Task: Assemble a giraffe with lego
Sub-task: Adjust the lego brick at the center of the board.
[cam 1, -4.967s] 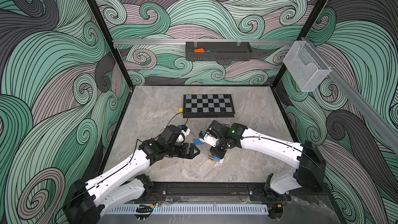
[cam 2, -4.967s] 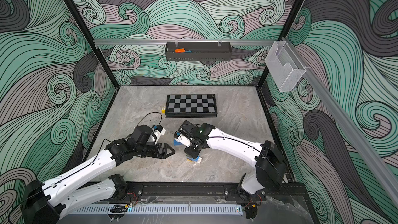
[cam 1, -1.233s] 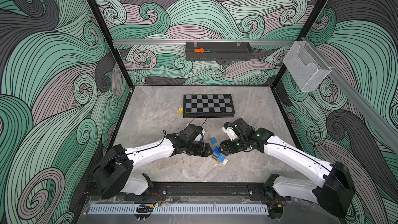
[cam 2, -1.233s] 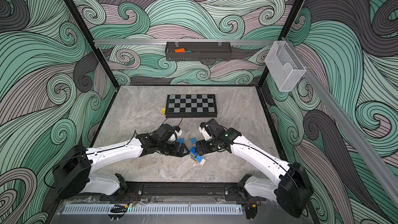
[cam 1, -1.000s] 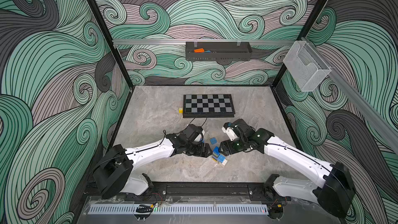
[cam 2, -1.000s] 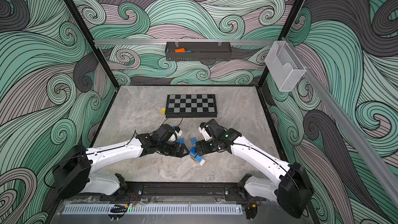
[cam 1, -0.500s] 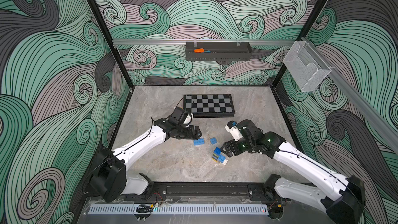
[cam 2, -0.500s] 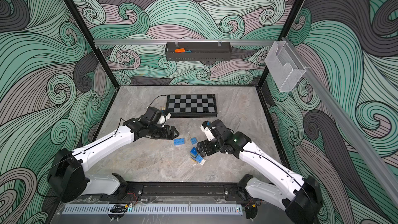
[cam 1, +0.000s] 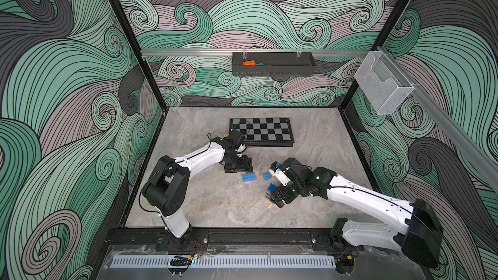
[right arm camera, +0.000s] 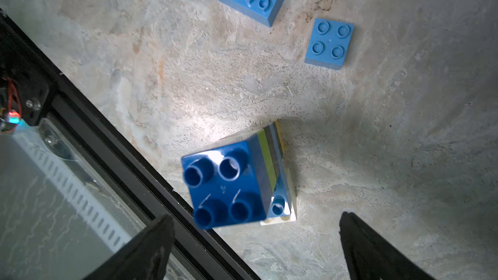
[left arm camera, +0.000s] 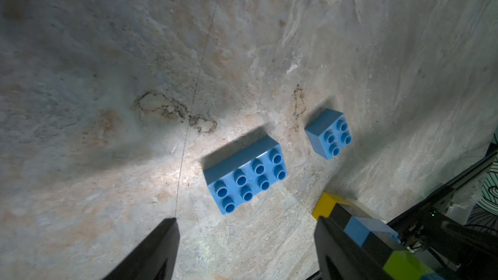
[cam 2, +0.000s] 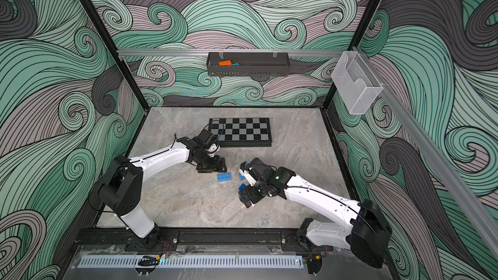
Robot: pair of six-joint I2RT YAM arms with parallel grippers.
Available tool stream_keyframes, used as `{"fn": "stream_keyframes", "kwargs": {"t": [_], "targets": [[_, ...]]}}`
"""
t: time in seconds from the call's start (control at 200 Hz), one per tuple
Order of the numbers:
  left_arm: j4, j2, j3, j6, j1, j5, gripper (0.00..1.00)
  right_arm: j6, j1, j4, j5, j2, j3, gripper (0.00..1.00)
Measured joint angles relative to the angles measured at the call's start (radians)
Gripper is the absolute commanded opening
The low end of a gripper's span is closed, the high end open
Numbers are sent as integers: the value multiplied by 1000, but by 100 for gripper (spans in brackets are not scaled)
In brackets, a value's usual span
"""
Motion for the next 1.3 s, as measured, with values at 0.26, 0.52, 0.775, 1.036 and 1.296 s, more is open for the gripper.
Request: {"fn": "stream_keyframes", "kwargs": {"t": [0.26,0.52,0.775,1.036,1.296], "targets": [[-3,2,-40,-30,13,22,82,-129,13,59,17,56,12,78],[-4,-45,-116,-36,35,27,82,-256,16,119,-24,70,19,59],[-4,-92,-158,-39,61,35,82,-336,19,143,-75,68,19,49],[-3,-109,-165,-38,74,47,82,-437,36,138,-157,66,19,48],[4,-109,-164,-19,74,75,82,-487,46,103,-179,7,4,54]]}}
